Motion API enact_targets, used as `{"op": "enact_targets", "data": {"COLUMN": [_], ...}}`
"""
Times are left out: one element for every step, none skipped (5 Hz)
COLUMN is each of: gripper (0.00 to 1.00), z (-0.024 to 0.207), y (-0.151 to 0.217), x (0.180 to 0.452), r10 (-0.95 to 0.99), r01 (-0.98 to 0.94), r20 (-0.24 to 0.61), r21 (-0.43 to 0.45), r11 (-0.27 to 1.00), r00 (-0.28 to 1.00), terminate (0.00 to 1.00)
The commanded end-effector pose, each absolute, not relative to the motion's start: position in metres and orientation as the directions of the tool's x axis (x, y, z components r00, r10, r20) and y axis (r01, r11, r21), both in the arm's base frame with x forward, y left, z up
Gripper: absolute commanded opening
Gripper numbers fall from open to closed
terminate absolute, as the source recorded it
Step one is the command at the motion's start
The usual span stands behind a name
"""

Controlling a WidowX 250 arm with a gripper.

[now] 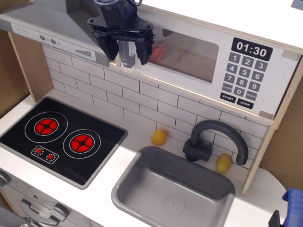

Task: Open microwave

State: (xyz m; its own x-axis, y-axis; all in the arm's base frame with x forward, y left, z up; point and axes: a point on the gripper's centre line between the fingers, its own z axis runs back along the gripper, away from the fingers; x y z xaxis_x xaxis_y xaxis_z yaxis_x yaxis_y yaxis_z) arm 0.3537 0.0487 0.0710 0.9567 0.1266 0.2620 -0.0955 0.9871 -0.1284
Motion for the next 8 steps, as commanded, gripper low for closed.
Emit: {"op": "enact_targets", "data": {"gripper": [1.00,0.00,0.00,0.00,0.00,0.00,1.00,1.00], "z": [0.093,0.093,0.094,0.094,0.098,0.099,0.102,0.114], "y": [0.059,0.059,0.060,0.055,0.047,0.041,0.028,0.022], "x": [0.365,0.364,0.364,0.352,0.329,0.312,0.285,0.251], "r10": [0.153,0.155,0.119,0.077,0.031,-0.003,0.024,0.029], "r01": [-0.135,-0.134,-0.100,-0.062,-0.012,0.024,-0.003,-0.008], "r20": [0.341,0.328,0.317,0.322,0.330,0.330,0.274,0.126], "r21": [-0.075,-0.085,-0.077,-0.056,-0.059,-0.059,-0.075,-0.165], "r11": [0.988,0.987,0.992,0.997,0.998,0.998,0.997,0.986], "r00": [0.928,0.932,0.941,0.944,0.943,0.944,0.961,0.992], "terminate": [0.00,0.00,0.00,0.00,0.00,0.00,0.00,0.00]}}
